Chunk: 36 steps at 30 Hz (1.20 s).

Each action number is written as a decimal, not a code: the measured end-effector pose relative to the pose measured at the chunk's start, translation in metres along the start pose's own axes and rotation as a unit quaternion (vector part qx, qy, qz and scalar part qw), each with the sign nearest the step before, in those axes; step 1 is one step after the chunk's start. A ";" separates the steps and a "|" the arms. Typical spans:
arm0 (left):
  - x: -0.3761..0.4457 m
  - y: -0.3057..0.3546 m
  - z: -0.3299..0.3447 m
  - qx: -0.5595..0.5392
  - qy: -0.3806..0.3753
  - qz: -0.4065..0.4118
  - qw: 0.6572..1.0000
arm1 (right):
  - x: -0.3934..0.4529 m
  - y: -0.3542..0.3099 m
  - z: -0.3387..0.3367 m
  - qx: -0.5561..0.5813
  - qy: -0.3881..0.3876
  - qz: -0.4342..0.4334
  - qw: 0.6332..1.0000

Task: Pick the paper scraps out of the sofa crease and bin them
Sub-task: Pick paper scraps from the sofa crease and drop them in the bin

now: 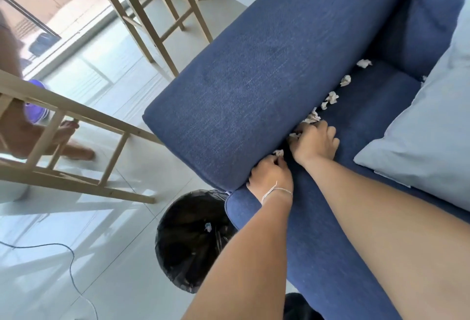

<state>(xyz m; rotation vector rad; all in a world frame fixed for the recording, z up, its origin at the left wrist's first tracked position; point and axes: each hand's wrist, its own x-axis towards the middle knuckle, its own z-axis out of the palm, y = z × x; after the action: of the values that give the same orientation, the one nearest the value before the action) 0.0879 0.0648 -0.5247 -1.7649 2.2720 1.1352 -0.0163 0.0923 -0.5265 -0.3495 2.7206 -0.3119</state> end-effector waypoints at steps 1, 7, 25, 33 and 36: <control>0.000 -0.001 -0.001 -0.012 0.003 0.009 1.000 | 0.000 0.000 0.000 -0.012 -0.006 0.001 1.000; -0.020 -0.042 -0.037 -0.097 -0.078 0.098 0.987 | -0.052 0.009 0.004 0.061 0.009 -0.031 0.998; -0.043 -0.308 -0.210 0.048 -0.034 -0.027 0.998 | -0.274 -0.087 0.084 0.040 -0.140 -0.286 0.947; -0.030 -0.299 -0.204 0.044 -0.025 0.020 0.999 | -0.272 -0.111 0.103 0.051 -0.143 -0.229 0.961; -0.023 -0.297 -0.204 0.055 -0.052 0.009 0.997 | -0.270 -0.110 0.104 0.038 -0.140 -0.225 0.964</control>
<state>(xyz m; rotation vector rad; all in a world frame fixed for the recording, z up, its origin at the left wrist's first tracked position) 0.4281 -0.0561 -0.5170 -1.6093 2.2483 1.0558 0.2888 0.0472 -0.5007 -0.9176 2.3216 -0.4497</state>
